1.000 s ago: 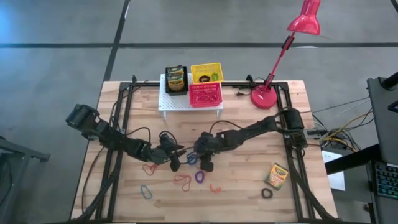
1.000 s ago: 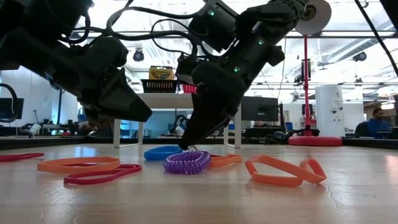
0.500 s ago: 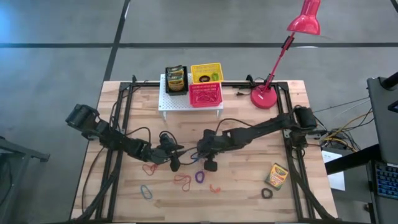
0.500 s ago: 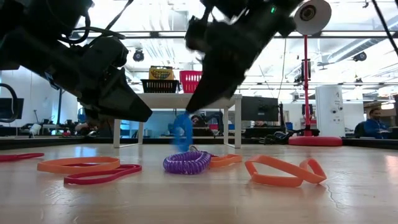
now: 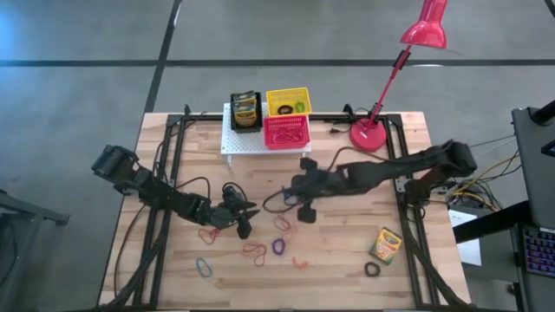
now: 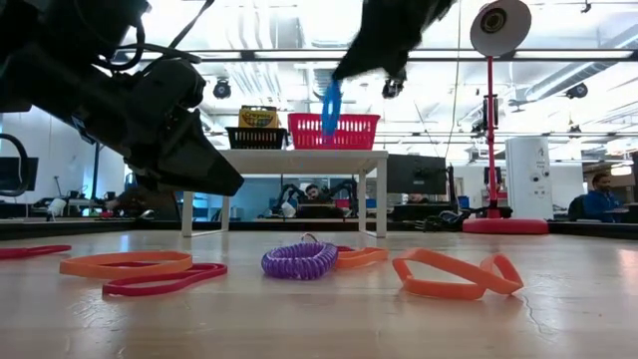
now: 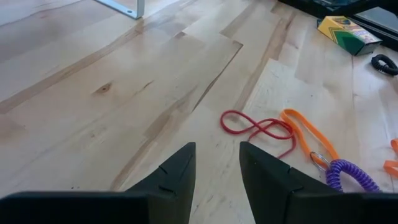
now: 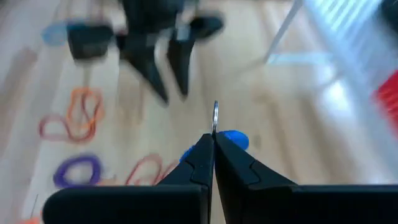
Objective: Pick & Place Office Desk Supplies
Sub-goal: Put the blue spring keychain into the yellow bin on the shelf
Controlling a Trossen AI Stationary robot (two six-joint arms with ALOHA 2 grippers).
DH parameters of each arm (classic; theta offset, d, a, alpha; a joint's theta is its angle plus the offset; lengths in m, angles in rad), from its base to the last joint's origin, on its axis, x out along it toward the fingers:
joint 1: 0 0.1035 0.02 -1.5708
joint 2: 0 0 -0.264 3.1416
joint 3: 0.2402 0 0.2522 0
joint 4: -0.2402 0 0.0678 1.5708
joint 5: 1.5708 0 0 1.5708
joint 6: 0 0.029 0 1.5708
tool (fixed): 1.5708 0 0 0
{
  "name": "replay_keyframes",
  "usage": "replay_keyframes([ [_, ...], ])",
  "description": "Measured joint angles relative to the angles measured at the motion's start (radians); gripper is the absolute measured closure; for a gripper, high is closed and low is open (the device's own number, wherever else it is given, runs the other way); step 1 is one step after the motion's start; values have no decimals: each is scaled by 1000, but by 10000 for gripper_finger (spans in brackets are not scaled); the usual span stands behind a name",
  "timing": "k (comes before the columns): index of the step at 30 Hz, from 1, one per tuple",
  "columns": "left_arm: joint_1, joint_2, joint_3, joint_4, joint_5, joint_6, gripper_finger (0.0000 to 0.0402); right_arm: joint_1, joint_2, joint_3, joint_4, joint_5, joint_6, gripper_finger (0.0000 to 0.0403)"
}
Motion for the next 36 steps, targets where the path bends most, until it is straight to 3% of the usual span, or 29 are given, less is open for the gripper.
replay_keyframes([
  [5, 0, 0, 0, 1, -3, 0, 271, -97, -117, 1, 22, 39, -92, 395],
  [10, 0, 0, 0, 4, -3, 0, 271, -299, -161, 30, 37, 34, -156, 395],
  [16, 1, 0, 0, 3, -5, 0, 271, -593, -85, 95, 56, -135, -169, 395],
  [20, 1, 0, 0, 3, -7, 0, 271, -722, 5, 147, 83, -230, -145, 394],
  [25, 2, 0, 0, 3, -10, 0, 271, -789, 106, 202, 74, -341, -111, 394],
  [32, 2, 0, 0, 3, -10, -1, 271, -800, 176, 298, -96, -345, -99, 390],
  [36, 2, 0, 0, 3, -10, -3, 271, -812, 175, 345, -183, -344, -98, 357],
])
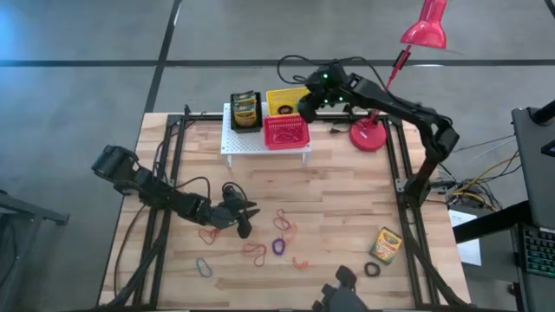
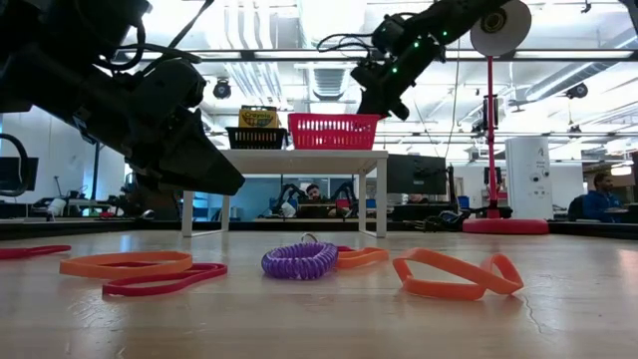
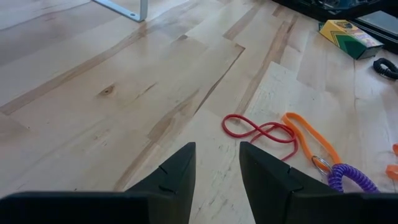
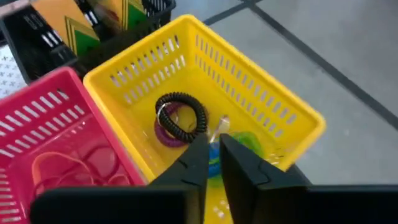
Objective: Pick & Place Office Desk Supplies
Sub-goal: Put the blue spring keychain into the yellow bin on the shelf, then put the orange rubber band into the red bin on the shelf
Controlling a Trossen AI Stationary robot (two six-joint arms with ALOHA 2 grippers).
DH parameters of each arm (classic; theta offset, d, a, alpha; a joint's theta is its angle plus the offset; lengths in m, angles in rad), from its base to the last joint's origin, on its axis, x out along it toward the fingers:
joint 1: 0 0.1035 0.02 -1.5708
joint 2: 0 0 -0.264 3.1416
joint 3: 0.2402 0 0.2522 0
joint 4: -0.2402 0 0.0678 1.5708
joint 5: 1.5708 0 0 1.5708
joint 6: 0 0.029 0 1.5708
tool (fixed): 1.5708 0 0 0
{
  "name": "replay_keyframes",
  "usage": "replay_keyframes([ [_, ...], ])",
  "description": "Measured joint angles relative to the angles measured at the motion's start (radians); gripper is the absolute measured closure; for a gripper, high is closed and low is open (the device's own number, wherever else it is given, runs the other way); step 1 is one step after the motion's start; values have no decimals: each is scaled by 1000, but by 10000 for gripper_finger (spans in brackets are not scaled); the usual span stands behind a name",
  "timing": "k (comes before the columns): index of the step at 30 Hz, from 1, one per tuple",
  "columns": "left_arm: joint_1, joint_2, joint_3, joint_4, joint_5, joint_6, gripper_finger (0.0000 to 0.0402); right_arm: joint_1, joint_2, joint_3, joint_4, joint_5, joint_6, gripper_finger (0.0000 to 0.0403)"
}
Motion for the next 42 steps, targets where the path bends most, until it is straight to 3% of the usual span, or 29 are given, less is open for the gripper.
replay_keyframes([
  [7, 0, 0, 0, 0, 0, 0, 271, 44, -111, 26, -97, -5, -10, 294],
  [14, 0, 0, 0, 0, 0, 0, 271, 292, -332, -118, -119, 9, -34, 289],
  [21, 0, 0, 0, 0, 0, 0, 271, 694, -513, -425, 63, 325, 50, 311],
  [24, 0, 0, 0, 0, 0, 0, 271, 854, -539, -567, 198, 465, 86, 318],
  [27, 0, 0, 0, 0, 0, 0, 271, 966, -526, -704, 349, 525, 102, 322],
  [31, 0, 0, 0, 0, -3, 0, 271, 1030, -456, -858, 571, 515, 142, 325],
  [34, 0, 0, 0, 0, -11, 1, 271, 1021, -368, -921, 691, 413, 181, 317],
  [38, 3, 0, 1, 0, -15, 1, 271, 973, -220, -928, 781, 245, 185, 291],
  [42, 4, 0, 1, 1, -15, 3, 271, 914, -77, -863, 787, 100, 85, 260],
])
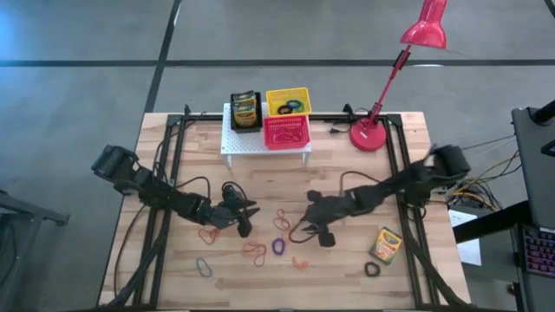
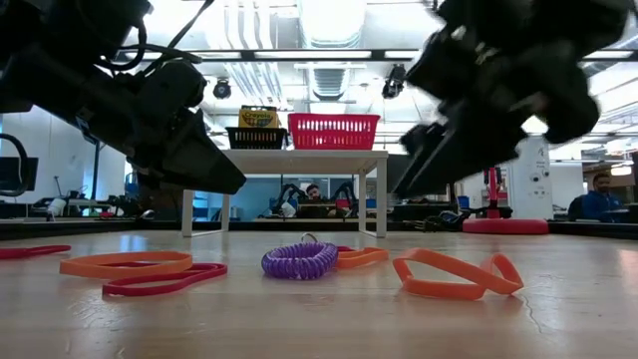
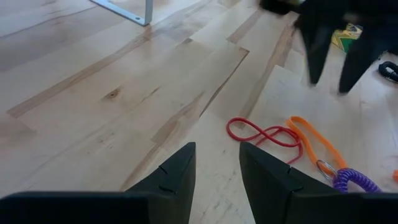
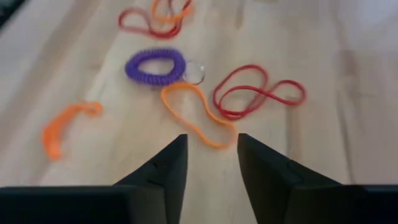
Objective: Pick & Place Office Desk Supplies
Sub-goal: Put the orange rubber band into the red bin on the shelf
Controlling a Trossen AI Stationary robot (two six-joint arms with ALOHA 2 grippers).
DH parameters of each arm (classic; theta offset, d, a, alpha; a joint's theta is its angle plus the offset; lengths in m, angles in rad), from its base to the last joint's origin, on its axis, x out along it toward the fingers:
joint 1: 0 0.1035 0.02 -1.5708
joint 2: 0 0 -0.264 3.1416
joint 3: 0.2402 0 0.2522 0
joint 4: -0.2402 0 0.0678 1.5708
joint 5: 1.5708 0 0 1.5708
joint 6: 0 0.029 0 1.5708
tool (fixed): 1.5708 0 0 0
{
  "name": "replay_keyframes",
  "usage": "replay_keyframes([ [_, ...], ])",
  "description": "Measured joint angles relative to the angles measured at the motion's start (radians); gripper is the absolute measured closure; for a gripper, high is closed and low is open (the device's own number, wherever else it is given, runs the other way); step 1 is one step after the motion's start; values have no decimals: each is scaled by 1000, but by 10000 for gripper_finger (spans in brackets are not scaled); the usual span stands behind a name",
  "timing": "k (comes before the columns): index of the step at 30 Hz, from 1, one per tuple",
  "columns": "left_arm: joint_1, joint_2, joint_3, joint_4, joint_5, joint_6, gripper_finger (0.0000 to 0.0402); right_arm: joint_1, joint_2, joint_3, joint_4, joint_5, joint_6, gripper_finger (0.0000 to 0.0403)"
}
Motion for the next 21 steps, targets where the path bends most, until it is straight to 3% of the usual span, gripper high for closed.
replay_keyframes([
  [6, 0, 0, 0, 0, 0, 0, 271, -49, 165, 121, -14, -62, -226, 225],
  [12, 0, 0, 0, 0, 0, 0, 271, -64, 237, 251, -215, -181, -353, 224],
  [16, 0, 0, 0, 0, 0, -3, 271, -65, 242, 314, -377, -180, -363, 254],
  [21, 0, 0, 0, 0, 0, -3, 271, -63, 220, 326, -456, -173, -326, 339],
])
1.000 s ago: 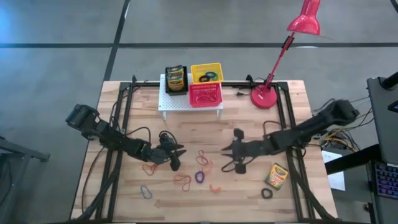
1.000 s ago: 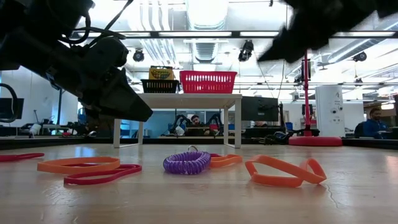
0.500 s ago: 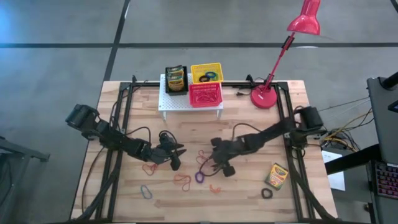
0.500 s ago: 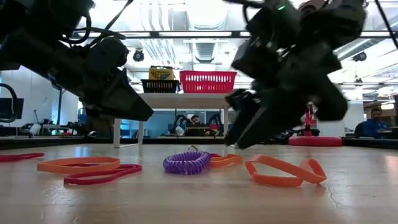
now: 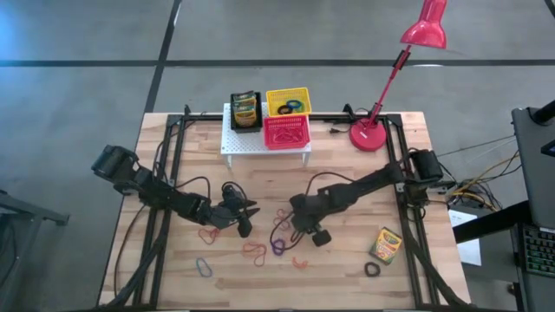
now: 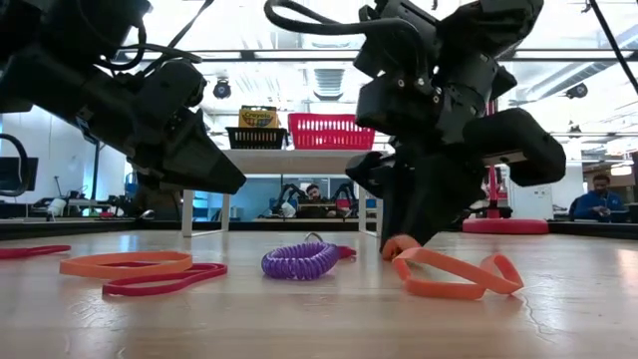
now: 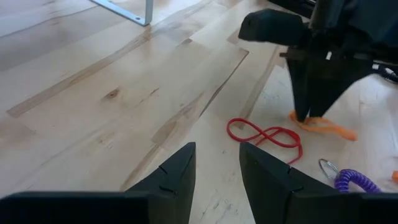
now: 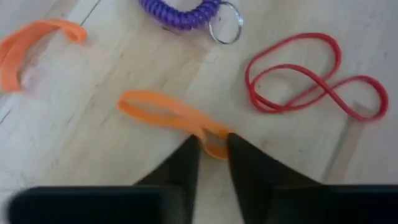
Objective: Pick & Place Office Desk Supplies
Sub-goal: Put the orange rubber band into the red bin on the shelf
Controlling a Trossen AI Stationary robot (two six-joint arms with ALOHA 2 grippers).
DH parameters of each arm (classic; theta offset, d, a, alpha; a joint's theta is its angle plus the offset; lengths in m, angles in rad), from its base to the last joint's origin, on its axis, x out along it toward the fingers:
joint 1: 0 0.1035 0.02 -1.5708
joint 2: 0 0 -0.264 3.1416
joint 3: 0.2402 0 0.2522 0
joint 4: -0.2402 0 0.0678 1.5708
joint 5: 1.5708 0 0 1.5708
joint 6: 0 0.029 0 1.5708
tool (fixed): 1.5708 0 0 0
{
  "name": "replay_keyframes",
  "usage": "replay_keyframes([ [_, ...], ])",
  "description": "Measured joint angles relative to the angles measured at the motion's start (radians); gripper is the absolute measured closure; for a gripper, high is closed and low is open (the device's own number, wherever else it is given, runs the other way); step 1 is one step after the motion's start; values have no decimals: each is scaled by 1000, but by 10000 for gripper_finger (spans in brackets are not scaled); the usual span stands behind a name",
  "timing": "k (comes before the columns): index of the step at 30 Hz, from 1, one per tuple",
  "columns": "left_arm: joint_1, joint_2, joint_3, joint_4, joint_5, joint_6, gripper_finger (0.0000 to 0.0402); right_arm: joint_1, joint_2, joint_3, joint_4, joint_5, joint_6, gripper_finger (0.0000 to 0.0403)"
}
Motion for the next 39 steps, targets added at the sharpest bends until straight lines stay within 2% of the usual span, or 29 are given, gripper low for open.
replay_keyframes([
  [3, -1, 0, 0, 0, 0, 0, 271, 2, -30, -6, -61, -4, 18, 385],
  [7, -1, 0, 0, 0, 0, 0, 271, 3, -112, -7, -105, -7, 59, 392],
  [16, -1, 0, 0, 0, 0, 0, 271, -4, -350, -15, -71, -7, 72, 394],
  [21, 0, 0, 0, 0, 0, 0, 271, -11, -385, -16, -31, -4, 102, 394],
  [25, 0, 0, -1, 0, 0, 0, 271, -10, -331, -17, -18, -8, 101, 383],
  [28, 0, 0, -1, 0, 0, 0, 271, -11, -255, -18, -13, -32, 75, 354],
  [34, 0, 0, -1, -1, 0, 2, 271, -10, -80, 3, 4, -68, -117, 274],
  [39, 0, 0, -1, 0, 0, 3, 271, -10, 27, 64, -14, -67, -245, 232],
])
